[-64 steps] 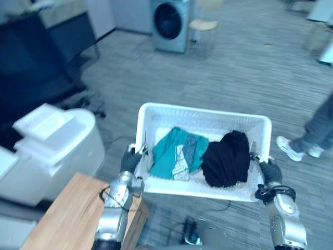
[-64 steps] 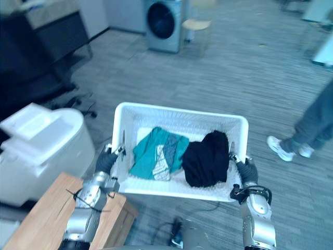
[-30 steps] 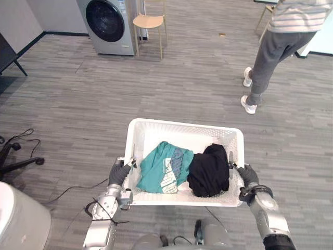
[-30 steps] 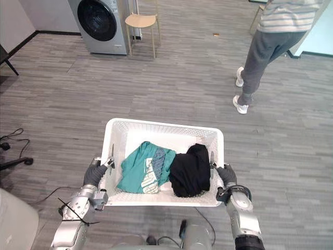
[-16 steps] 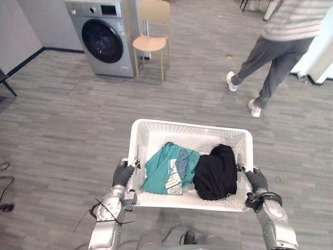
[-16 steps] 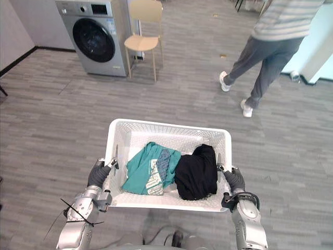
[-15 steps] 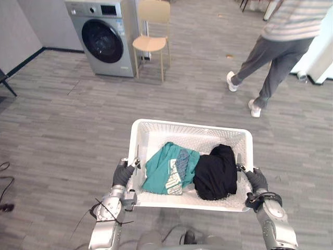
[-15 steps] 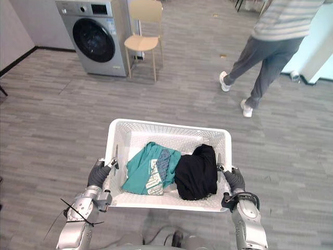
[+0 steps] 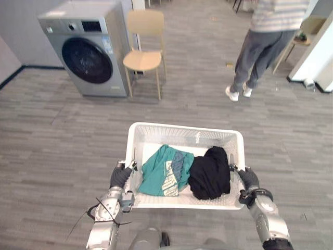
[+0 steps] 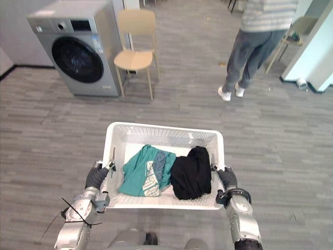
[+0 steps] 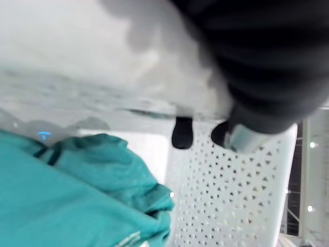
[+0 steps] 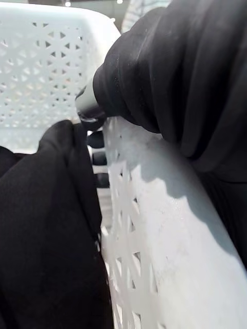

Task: Pick up the laundry basket with both hands and put the clothes into the washing machine.

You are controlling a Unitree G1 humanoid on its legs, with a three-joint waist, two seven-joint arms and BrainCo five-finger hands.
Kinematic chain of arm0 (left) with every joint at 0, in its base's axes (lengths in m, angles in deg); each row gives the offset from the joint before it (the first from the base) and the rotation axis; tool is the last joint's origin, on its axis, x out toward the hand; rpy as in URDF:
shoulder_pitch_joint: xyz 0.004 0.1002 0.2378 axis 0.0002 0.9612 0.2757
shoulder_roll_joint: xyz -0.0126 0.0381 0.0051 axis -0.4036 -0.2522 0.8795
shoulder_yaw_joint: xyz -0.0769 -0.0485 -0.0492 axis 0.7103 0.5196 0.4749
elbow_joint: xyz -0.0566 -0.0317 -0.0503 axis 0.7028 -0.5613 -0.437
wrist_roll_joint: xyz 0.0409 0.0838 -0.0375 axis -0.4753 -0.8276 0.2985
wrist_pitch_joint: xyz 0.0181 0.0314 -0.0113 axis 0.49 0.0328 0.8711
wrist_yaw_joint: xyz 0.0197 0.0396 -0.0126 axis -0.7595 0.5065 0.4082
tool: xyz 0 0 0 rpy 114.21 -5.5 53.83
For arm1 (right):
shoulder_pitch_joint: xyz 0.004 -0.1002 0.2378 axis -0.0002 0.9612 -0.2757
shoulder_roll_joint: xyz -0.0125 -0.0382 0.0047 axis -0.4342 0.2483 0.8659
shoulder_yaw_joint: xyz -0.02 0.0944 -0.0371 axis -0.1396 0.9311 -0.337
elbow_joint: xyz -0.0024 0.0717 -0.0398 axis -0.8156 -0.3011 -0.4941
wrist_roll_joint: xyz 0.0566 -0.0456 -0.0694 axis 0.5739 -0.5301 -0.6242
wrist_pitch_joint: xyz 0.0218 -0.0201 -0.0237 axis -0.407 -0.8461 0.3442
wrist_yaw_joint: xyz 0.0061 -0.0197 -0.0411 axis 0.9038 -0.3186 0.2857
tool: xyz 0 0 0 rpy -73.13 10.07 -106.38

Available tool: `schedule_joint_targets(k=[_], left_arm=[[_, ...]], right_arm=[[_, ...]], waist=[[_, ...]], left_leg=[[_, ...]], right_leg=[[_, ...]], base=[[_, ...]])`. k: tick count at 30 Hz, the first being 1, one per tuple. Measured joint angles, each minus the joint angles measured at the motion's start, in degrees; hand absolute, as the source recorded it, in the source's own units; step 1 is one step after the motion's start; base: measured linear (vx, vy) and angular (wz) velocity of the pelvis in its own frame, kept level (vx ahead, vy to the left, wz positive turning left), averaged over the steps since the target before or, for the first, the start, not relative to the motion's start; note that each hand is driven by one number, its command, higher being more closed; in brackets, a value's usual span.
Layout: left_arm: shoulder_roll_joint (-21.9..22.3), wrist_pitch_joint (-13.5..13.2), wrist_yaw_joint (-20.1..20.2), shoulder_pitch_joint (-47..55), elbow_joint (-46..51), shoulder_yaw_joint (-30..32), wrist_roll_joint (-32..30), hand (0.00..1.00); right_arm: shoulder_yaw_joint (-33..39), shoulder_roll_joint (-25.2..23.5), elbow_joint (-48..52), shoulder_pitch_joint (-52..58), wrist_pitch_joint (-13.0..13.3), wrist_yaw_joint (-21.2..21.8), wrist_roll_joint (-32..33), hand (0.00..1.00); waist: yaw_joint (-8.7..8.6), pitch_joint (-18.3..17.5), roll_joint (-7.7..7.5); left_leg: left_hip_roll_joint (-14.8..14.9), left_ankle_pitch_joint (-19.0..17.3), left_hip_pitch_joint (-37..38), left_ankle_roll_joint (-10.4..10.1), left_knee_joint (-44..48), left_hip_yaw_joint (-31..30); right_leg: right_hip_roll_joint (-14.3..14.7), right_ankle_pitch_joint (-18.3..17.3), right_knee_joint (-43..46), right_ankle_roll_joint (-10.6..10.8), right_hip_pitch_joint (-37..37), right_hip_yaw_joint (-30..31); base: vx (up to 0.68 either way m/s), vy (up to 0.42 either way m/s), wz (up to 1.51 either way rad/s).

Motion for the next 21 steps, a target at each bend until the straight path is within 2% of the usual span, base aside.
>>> schedule_joint_targets(k=[1,2,3,4,5,6,7,8,9,10,12,13,14,15,16,17,18,19,20,21], left_arm=[[-0.7,0.0,0.0,0.0,0.2,-0.5,0.0,1.0],[-1.4,-0.1,0.1,-0.2,0.9,-1.1,0.0,1.0],[-1.8,-0.3,0.2,-0.2,1.9,-1.1,0.0,1.0],[-2.0,-0.3,0.3,-0.4,2.0,-1.1,0.0,1.0],[-2.0,-0.2,0.3,-0.4,1.9,-1.2,0.1,1.0],[-2.3,-0.1,0.4,-0.2,1.7,-1.3,0.0,1.0],[-2.8,-0.1,0.4,-0.2,1.7,-1.5,-0.1,1.0],[-2.6,-0.2,0.4,-0.8,-0.2,-2.1,-1.0,1.0],[-1.4,0.0,0.4,-1.0,-1.1,-2.4,-1.3,1.0],[-1.6,0.0,0.5,-1.6,-1.3,-3.1,-1.6,1.0],[-2.5,-0.1,0.7,-3.9,-2.3,-4.6,-1.7,1.0],[-3.6,-0.3,0.8,-5.4,-2.8,-5.3,-1.7,1.0],[-4.4,-0.3,1.5,-6.2,-3.0,-5.4,-1.7,1.0],[-4.4,-0.4,1.7,-6.5,-3.4,-5.4,-1.7,1.0],[-4.4,-0.6,1.7,-6.7,-5.4,-5.4,-1.5,1.0],[-4.6,-0.4,1.8,-6.7,-6.8,-5.3,-1.4,1.0],[-4.6,-0.3,2.1,-6.2,-6.8,-5.3,-1.4,1.0],[-4.6,-0.3,2.5,-5.4,-6.1,-5.3,-1.2,1.0],[-4.2,-0.7,2.7,-3.5,-5.0,-5.3,-0.4,1.0],[-4.3,-0.8,2.7,-2.9,-5.1,-5.0,-0.3,1.0]], right_arm=[[0.0,-0.1,0.3,0.5,0.0,0.0,0.0,1.0],[-0.1,-0.3,1.6,1.2,0.0,0.0,0.0,1.0],[0.1,-0.5,2.5,1.5,0.1,0.0,0.1,1.0],[0.2,-0.5,2.7,1.6,0.3,0.0,0.1,1.0],[0.2,-0.5,2.8,1.8,0.3,0.0,0.1,1.0],[-0.1,-0.7,2.8,2.7,0.4,0.0,0.1,1.0],[-0.3,-0.9,2.9,3.4,0.5,0.0,0.1,1.0],[-0.2,-0.5,2.7,4.4,0.6,0.0,0.2,1.0],[0.3,0.2,2.6,4.5,0.3,-0.1,0.2,1.0],[0.4,0.9,2.7,4.9,0.3,-0.1,0.4,1.0],[2.0,0.9,2.7,5.2,0.4,-0.1,1.6,1.0],[2.7,0.5,2.5,5.0,0.4,-0.1,2.4,1.0],[2.7,0.5,1.7,4.7,0.5,-0.1,3.0,1.0],[2.7,0.7,1.1,4.5,0.7,0.0,3.3,1.0],[2.7,-0.1,-0.6,4.2,0.7,-0.1,3.9,1.0],[2.1,-0.2,-0.9,5.1,0.7,-0.1,3.9,1.0],[1.6,0.0,-0.9,5.9,0.7,-0.1,4.0,1.0],[1.4,0.4,-0.6,6.4,0.7,-0.1,4.1,1.0],[1.4,1.2,0.1,6.5,0.5,0.1,4.2,1.0],[1.1,1.1,0.1,6.4,0.3,0.1,4.2,1.0]], waist=[[-0.21,-0.2,0.69],[-0.68,-0.4,1.67],[-1.7,-0.4,1.85],[-2.08,-0.5,1.69],[-2.86,-0.7,1.12],[-2.73,-1.6,-0.24],[-2.51,-2.0,-1.26],[-1.13,-2.5,-0.62],[-0.16,-3.1,1.04],[0.21,-3.3,1.33],[0.21,-2.9,0.59],[0.3,-1.8,-1.24],[0.43,-1.7,-0.97],[0.38,-1.4,-0.31],[1.41,-0.7,-0.63],[1.86,0.1,0.49],[2.04,0.7,0.84],[2.69,1.9,2.72],[4.79,3.1,5.59],[5.61,3.9,7.0]], left_leg=[[0.4,-0.3,3.1,-0.4,-2.4,-1.0],[1.5,-0.5,6.1,-0.8,-4.9,-2.2],[2.2,-0.8,7.8,-1.9,-6.2,-3.4],[2.3,-1.2,8.5,-2.8,-6.2,-4.0],[2.4,-2.4,9.8,-4.9,-5.9,-5.2],[1.5,-3.7,10.8,-6.9,-4.8,-6.6],[0.7,-4.2,11.2,-7.7,-4.4,-7.4],[0.9,-5.5,12.6,-8.5,-3.4,-9.3],[2.8,-5.3,12.2,-8.8,-1.6,-10.1],[3.0,-5.0,10.3,-9.9,1.0,-11.3],[2.9,-5.7,6.1,-9.5,2.0,-14.1],[2.9,-5.6,3.0,-9.6,0.0,-15.7],[4.5,-3.2,1.1,-11.7,-5.6,-16.7],[5.9,-0.3,0.4,-11.6,-6.3,-16.8],[5.7,-0.5,0.1,-11.9,-1.1,-16.9],[5.7,-1.0,-1.7,-12.8,5.6,-18.0],[5.8,-0.9,-4.1,-13.1,13.9,-18.8],[6.4,0.1,-6.8,-14.6,22.9,-19.5],[8.3,3.7,-10.6,-13.8,35.4,-19.4],[8.8,6.1,-12.2,-13.1,38.3,-18.8]], right_leg=[[0.4,-2.6,-1.1,-2.1,-2.2,-2.4],[1.3,-5.3,-7.6,-2.7,-4.8,-6.2],[2.1,-6.1,-17.6,-2.7,-5.9,-9.3],[2.3,-5.9,-22.9,-2.9,-6.4,-10.2],[3.2,-4.9,-34.0,-3.0,-6.4,-11.1],[4.4,0.9,-44.2,-4.7,-5.6,-10.6],[4.7,7.0,-47.5,-5.6,-5.4,-10.6],[5.2,7.9,-48.6,-6.4,-3.9,-12.2],[6.9,8.3,-51.5,-7.0,-1.9,-12.5],[7.4,8.6,-55.0,-6.7,-0.1,-13.3],[6.6,9.8,-59.8,-6.5,1.9,-14.7],[5.4,10.0,-60.7,-6.3,2.0,-15.9],[5.4,9.9,-60.9,-6.2,2.1,-17.1],[6.3,9.8,-60.9,-6.1,2.4,-17.4],[6.9,9.5,-61.4,-5.6,4.1,-17.0],[7.5,9.2,-62.1,-5.3,6.1,-17.0],[8.1,8.3,-62.0,-5.3,8.3,-17.0],[9.2,6.2,-61.5,-5.3,9.6,-16.8],[11.6,2.9,-59.5,-3.2,11.0,-14.7],[12.6,1.7,-58.5,-3.4,11.1,-13.3]], base=[[0.51,0.076,0.19],[0.58,0.058,0.47],[0.46,0.023,0.57],[0.47,-0.019,0.67],[0.49,-0.058,0.59],[0.49,-0.075,0.54],[0.49,-0.128,0.38],[0.49,-0.101,0.13],[0.48,-0.1,0.15],[0.5,-0.052,0.37],[0.3,-0.036,0.67],[0.17,0.024,0.64],[0.21,0.04,0.53],[0.2,0.043,0.14],[0.13,0.036,0.01],[0.16,0.07,0.04],[0.12,0.089,0.17],[0.15,0.152,-0.28],[0.11,0.138,-0.58],[0.18,0.139,-0.69]])
